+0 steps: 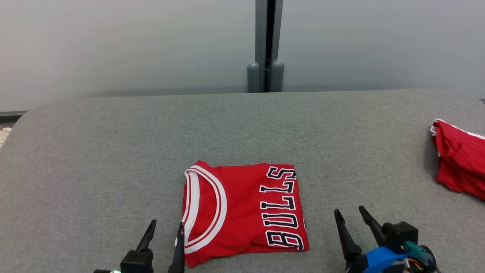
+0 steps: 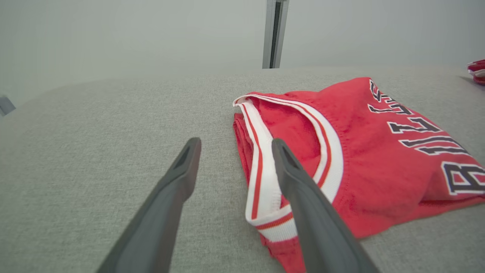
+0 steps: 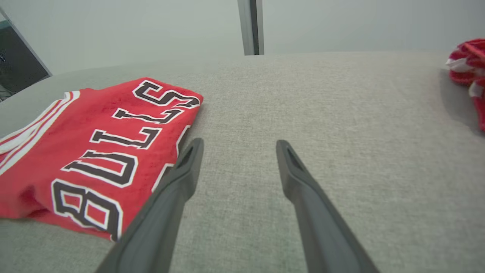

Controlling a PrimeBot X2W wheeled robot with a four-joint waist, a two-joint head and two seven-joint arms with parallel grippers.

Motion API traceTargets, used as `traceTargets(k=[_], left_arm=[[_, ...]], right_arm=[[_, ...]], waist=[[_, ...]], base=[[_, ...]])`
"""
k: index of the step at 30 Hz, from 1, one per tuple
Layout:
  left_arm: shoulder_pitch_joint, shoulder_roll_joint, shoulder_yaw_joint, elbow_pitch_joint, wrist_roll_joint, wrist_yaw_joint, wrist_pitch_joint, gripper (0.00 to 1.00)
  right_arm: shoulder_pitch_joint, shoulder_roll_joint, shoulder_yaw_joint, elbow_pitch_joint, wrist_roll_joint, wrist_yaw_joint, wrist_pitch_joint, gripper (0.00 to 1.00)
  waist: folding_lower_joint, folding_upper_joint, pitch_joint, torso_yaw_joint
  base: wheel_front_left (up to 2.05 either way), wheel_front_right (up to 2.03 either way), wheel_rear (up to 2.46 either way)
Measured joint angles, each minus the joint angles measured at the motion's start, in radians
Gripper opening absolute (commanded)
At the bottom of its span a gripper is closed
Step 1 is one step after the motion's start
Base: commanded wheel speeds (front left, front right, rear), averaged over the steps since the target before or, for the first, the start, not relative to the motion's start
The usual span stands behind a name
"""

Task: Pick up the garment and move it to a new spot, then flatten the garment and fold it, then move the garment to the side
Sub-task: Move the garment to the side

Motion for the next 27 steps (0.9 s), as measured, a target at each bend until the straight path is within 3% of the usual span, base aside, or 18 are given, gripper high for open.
traceTargets(k=[6, 14, 15, 16, 17, 22, 27], left_arm=[[-0.031, 0.000, -0.029, 0.004, -0.008, -0.016, 0.000, 1.00], [-0.034, 0.000, -0.033, 0.022, -0.009, -0.025, 0.000, 1.00], [-0.034, 0.000, -0.030, 0.023, -0.009, -0.025, 0.000, 1.00], [-0.034, 0.000, -0.028, 0.023, -0.009, -0.025, 0.000, 1.00], [-0.034, 0.000, -0.026, 0.024, -0.010, -0.025, 0.000, 1.00], [-0.026, 0.001, -0.001, 0.019, -0.017, -0.024, 0.000, 1.00], [-0.019, 0.000, 0.009, 0.002, -0.025, -0.025, 0.000, 1.00]], right_arm=[[-0.154, 0.001, 0.086, 0.111, 0.056, 0.000, 0.000, 1.00], [-0.281, 0.002, 0.170, 0.383, 0.111, 0.000, 0.058, 1.00], [-0.288, 0.002, 0.175, 0.408, 0.112, 0.000, 0.062, 0.94], [-0.299, 0.001, 0.178, 0.427, 0.118, 0.000, 0.061, 0.55], [-0.306, 0.001, 0.180, 0.439, 0.123, 0.000, 0.051, 0.00], [-0.318, 0.011, 0.179, 0.477, 0.123, 0.003, 0.008, 0.00], [-0.318, 0.014, 0.123, 0.465, 0.092, 0.006, -0.002, 0.00]], waist=[[0.0000, 0.0000, 0.029, 0.058], [0.0002, 0.0000, 0.065, 0.143], [0.0002, 0.0000, 0.069, 0.150], [0.0002, 0.0000, 0.071, 0.155], [0.0002, 0.0000, 0.073, 0.157], [0.0002, 0.0000, 0.077, 0.115], [0.0001, 0.0000, 0.090, 0.007]], base=[[0.00, 0.00, 0.00], [0.00, 0.00, 0.00], [0.00, 0.00, 0.00], [0.00, 0.00, 0.00], [0.00, 0.00, 0.00], [0.00, 0.00, 0.00], [0.00, 0.00, 0.00]])
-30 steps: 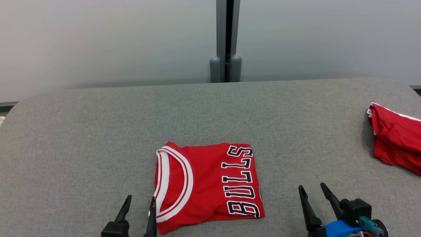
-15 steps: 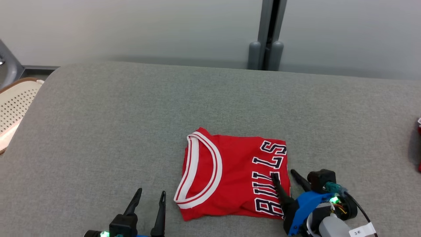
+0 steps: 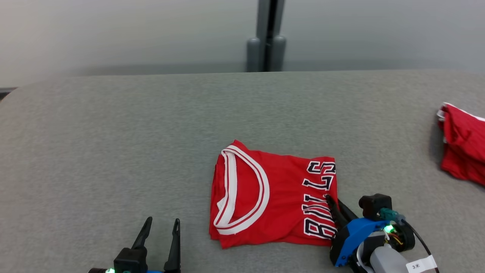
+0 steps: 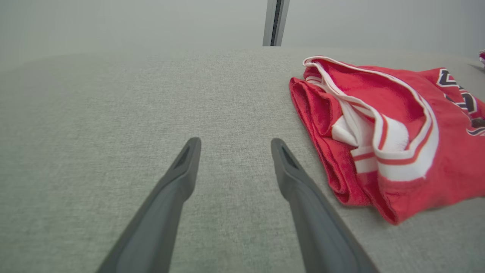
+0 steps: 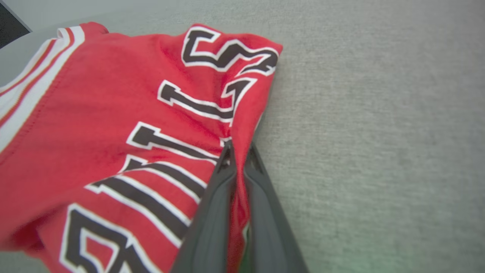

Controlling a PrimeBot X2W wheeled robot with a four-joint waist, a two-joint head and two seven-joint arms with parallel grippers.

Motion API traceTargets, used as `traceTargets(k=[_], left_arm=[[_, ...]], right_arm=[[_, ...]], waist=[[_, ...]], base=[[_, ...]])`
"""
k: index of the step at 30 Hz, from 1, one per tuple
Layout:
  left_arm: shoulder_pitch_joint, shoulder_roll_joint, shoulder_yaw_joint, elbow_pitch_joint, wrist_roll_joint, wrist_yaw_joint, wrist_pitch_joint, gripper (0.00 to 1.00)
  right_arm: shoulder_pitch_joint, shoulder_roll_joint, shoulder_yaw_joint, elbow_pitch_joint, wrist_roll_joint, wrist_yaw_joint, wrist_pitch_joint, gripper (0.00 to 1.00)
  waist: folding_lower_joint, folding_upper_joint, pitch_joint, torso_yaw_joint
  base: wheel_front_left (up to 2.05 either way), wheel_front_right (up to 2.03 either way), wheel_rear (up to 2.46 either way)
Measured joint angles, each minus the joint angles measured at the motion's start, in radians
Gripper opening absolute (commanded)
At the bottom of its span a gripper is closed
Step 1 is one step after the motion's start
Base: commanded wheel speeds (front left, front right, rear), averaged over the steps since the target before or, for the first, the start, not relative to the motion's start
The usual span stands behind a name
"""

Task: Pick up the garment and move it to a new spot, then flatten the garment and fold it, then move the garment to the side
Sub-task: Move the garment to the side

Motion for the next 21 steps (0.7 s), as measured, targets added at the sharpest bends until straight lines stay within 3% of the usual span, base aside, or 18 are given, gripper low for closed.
traceTargets(k=[13, 21], left_arm=[[-0.097, 0.000, -0.090, -0.036, -0.049, -0.018, 0.000, 1.00], [-0.133, -0.002, -0.154, -0.036, -0.047, -0.021, 0.000, 1.00]], right_arm=[[0.092, -0.010, -0.110, -0.136, -0.047, -0.005, 0.002, 0.00], [0.123, -0.012, -0.128, -0.178, -0.042, -0.005, 0.002, 0.00]], waist=[[0.0000, 0.0000, 0.042, -0.327], [0.0000, 0.0000, 0.050, -0.424]], base=[[0.00, 0.00, 0.00], [0.00, 0.00, 0.00]])
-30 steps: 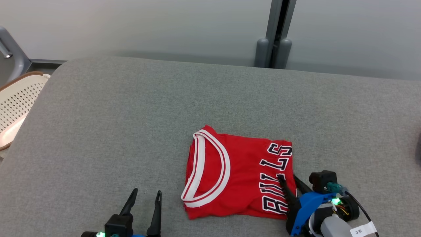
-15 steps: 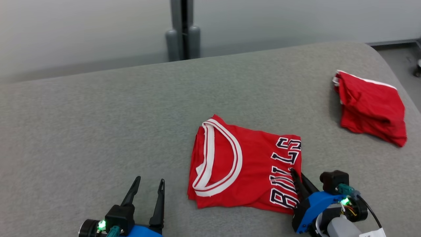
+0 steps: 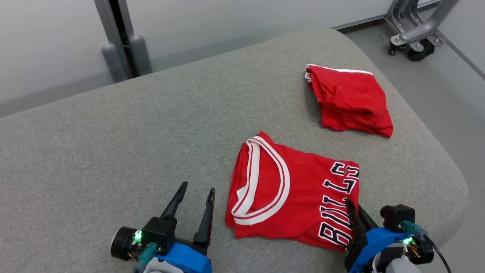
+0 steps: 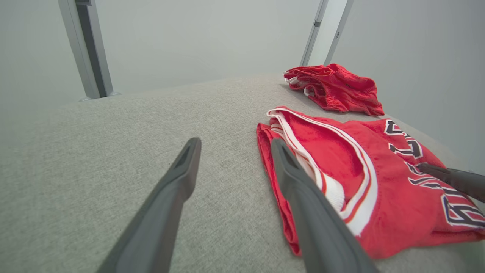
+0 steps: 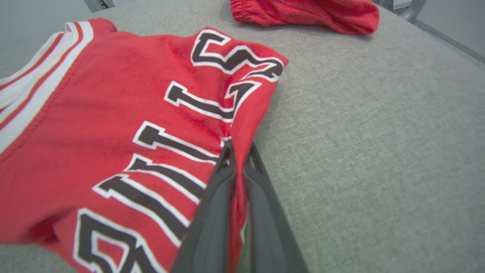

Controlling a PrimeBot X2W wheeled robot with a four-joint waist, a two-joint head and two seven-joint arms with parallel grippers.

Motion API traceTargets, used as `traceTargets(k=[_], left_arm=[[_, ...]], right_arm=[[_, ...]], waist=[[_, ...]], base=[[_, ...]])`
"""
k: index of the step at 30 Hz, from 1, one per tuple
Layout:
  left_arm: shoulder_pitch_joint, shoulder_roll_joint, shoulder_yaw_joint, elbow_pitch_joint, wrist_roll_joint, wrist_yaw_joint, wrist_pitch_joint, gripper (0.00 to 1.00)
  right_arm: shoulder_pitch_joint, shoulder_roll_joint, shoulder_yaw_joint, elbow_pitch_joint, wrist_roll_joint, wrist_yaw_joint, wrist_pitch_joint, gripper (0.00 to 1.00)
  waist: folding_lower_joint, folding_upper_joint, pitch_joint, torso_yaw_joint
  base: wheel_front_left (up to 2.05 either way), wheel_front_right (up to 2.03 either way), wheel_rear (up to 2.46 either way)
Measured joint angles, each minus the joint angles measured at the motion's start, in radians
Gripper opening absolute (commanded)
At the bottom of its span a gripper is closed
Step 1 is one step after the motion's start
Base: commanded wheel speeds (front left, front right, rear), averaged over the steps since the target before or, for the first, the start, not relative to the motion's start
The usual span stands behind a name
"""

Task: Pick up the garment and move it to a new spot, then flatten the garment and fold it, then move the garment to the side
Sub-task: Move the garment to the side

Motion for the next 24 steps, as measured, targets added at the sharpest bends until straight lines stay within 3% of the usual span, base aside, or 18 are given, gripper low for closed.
traceTargets(k=[5, 14, 19, 24], left_arm=[[-0.001, 0.000, 0.005, 0.016, 0.024, -0.005, 0.000, 1.00], [0.002, 0.012, 0.041, 0.039, 0.061, -0.014, 0.000, 1.00], [0.003, 0.013, 0.048, 0.042, 0.068, -0.020, 0.000, 1.00], [0.001, 0.014, 0.058, 0.042, 0.074, -0.022, 0.000, 1.00]], right_arm=[[-0.035, -0.001, 0.016, -0.015, -0.027, -0.001, 0.000, 0.00], [-0.356, -0.021, -0.056, 0.016, -0.174, -0.001, 0.049, 0.00], [-0.442, -0.165, -0.131, 0.020, -0.262, -0.001, 0.129, 0.00], [-0.480, -0.298, -0.277, 0.022, -0.346, -0.001, 0.184, 0.00]], waist=[[0.0000, 0.0000, 0.020, 0.000], [0.0000, 0.0000, 0.054, 0.054], [0.0001, 0.0000, 0.065, 0.105], [0.0000, 0.0000, 0.089, 0.147]], base=[[0.00, 0.00, 0.00], [0.00, 0.00, 0.00], [0.00, 0.00, 0.00], [0.00, 0.00, 0.00]])
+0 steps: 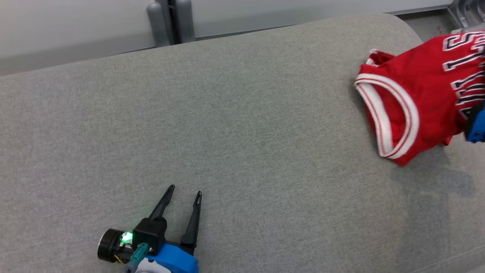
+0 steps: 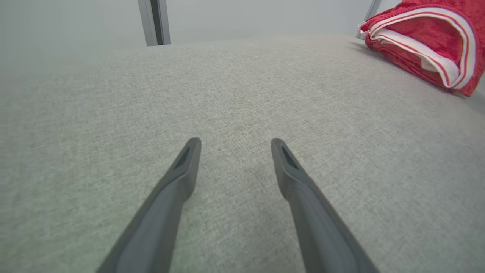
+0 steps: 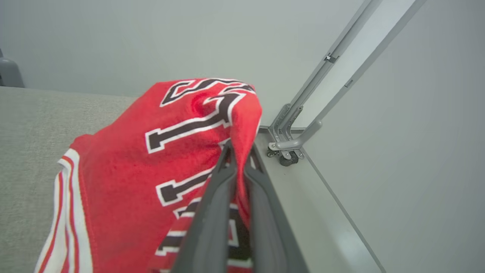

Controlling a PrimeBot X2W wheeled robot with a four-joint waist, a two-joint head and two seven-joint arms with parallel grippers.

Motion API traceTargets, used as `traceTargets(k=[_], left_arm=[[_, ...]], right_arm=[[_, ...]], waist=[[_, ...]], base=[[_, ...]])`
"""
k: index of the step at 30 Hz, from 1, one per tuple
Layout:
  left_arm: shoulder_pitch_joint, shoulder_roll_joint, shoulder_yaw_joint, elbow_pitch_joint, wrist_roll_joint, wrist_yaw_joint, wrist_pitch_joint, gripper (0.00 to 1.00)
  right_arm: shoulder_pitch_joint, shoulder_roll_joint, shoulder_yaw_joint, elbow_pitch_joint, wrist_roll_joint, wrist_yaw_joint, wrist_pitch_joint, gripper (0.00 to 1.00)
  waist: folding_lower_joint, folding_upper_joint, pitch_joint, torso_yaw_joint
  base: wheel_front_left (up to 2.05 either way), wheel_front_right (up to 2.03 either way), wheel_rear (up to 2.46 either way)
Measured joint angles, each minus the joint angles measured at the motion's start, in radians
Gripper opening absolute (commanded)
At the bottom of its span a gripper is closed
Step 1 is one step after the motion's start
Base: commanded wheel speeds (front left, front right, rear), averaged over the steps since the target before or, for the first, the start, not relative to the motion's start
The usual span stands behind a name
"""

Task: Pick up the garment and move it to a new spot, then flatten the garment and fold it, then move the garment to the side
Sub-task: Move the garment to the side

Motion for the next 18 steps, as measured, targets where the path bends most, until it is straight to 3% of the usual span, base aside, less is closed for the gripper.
traceTargets(k=[1, 5, 8, 18], left_arm=[[-0.002, 0.001, 0.002, 0.001, 0.001, 0.000, 0.000, 1.00], [-0.016, 0.004, 0.014, 0.005, 0.005, 0.000, 0.000, 1.00], [-0.023, 0.003, 0.024, 0.004, 0.008, -0.001, 0.000, 1.00], [-0.036, 0.002, 0.074, -0.005, 0.018, 0.004, 0.000, 1.00]], right_arm=[[-0.003, -0.012, -0.040, -0.002, -0.023, 0.000, 0.001, 0.96], [-0.002, -0.006, -0.178, -0.024, -0.132, 0.000, 0.026, 1.00], [0.003, 0.040, -0.247, -0.057, -0.197, 0.000, 0.007, 1.00], [0.092, 0.245, -0.249, -0.082, -0.226, 0.000, -0.162, 1.00]], waist=[[0.0000, 0.0000, 0.006, 0.007], [0.0000, 0.0000, 0.025, 0.030], [0.0000, 0.0000, 0.032, 0.038], [0.0000, 0.0000, 0.014, 0.045]], base=[[0.00, 0.00, 0.00], [0.00, 0.00, 0.00], [0.00, 0.00, 0.00], [0.00, 0.00, 0.00]])
